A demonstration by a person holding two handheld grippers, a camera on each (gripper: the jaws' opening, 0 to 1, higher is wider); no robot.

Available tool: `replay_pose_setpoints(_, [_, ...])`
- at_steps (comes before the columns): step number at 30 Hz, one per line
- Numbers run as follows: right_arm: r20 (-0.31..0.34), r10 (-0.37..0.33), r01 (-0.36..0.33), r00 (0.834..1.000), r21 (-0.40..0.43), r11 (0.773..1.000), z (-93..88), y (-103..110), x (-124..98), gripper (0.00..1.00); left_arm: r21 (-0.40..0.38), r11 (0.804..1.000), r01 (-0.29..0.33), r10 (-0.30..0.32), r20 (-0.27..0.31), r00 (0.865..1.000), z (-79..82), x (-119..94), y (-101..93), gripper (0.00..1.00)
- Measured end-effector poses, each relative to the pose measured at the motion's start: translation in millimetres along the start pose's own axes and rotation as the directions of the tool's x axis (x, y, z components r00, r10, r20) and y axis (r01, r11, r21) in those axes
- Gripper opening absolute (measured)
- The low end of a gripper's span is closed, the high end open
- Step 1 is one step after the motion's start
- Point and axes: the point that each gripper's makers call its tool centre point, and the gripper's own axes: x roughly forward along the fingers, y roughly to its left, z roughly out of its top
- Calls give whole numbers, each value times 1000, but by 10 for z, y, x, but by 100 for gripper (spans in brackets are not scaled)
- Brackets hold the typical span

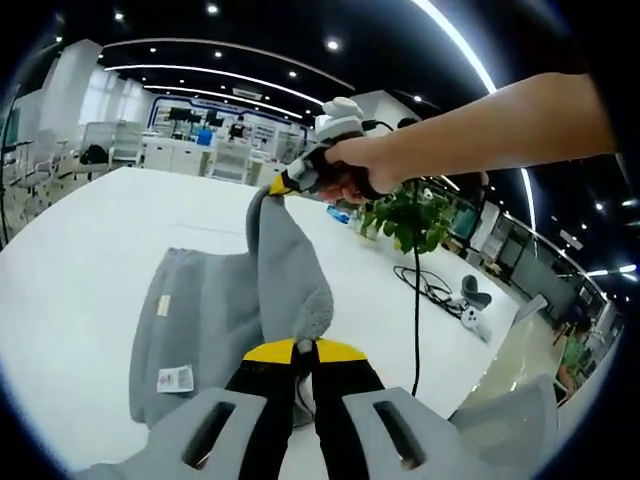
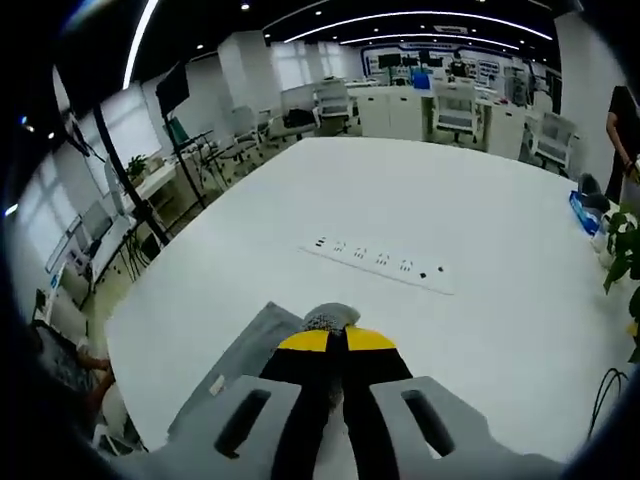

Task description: Fold the towel on the table until its edges align and the towel forms a compact rectangular stack.

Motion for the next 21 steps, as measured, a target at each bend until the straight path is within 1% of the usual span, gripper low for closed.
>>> replay_pose_setpoints(3, [-5,7,-7,1000,-3,1000,11,53,82,0,-8,1000,-15,15,0,1000,2,-26,67,5])
replay_pose_setpoints(8, [-10,13,-13,1000,5,1000,32,120,195,0,-21,999,-38,38,1,999,-4,-30,232,5])
replay_pose_setpoints(11, [-12,19,-19,1000,13,1000,31,171,256,0,-31,998,-50,50,0,999,-7,-39,284,5])
replay_pose_setpoints(16, [-22,24,-24,999,12,1000,10,225,355,0,-46,997,-69,68,-13,998,-96,-37,400,5])
replay_pose_setpoints(21, [-31,34,-33,999,13,999,-18,285,462,0,-42,995,-86,85,-29,996,-176,-51,487,5])
